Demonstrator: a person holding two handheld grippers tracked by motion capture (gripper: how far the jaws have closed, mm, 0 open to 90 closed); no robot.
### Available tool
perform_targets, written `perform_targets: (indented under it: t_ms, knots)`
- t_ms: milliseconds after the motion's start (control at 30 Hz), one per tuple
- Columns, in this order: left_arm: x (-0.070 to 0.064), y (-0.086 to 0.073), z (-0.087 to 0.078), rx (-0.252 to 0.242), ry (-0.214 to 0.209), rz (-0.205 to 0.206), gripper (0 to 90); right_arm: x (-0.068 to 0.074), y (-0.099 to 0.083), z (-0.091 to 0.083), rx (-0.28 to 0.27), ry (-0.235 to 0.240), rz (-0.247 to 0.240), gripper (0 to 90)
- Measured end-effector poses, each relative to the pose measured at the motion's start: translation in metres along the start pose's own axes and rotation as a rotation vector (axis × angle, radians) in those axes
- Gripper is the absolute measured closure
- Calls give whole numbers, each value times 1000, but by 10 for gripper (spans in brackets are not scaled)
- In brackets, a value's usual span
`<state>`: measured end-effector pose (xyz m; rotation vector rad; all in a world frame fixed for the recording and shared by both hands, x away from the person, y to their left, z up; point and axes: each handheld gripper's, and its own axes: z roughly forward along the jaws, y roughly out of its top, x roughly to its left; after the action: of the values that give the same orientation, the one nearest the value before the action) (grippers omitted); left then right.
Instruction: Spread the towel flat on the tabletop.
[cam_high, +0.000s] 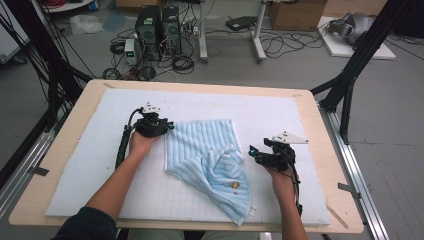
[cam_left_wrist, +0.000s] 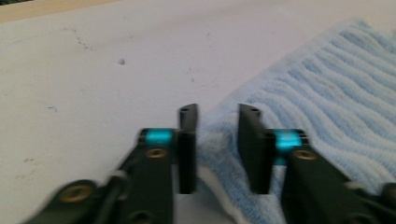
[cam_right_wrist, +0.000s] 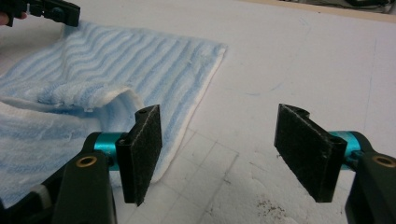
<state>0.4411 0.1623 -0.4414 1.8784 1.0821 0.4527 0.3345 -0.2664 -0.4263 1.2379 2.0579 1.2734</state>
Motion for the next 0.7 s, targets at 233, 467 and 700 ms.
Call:
perform_targets:
  t_ms: [233,467,700]
  knots:
    - [-7,-5,-9,12,-41,6,444,1,3,9,-8,20,3,404]
    - [-18,-16,-12,70,-74,30,365,7,18,38,46,46,-36,442]
    - [-29,-20,-8,92,-30,140,538,16,24,74,132,63,-71,458]
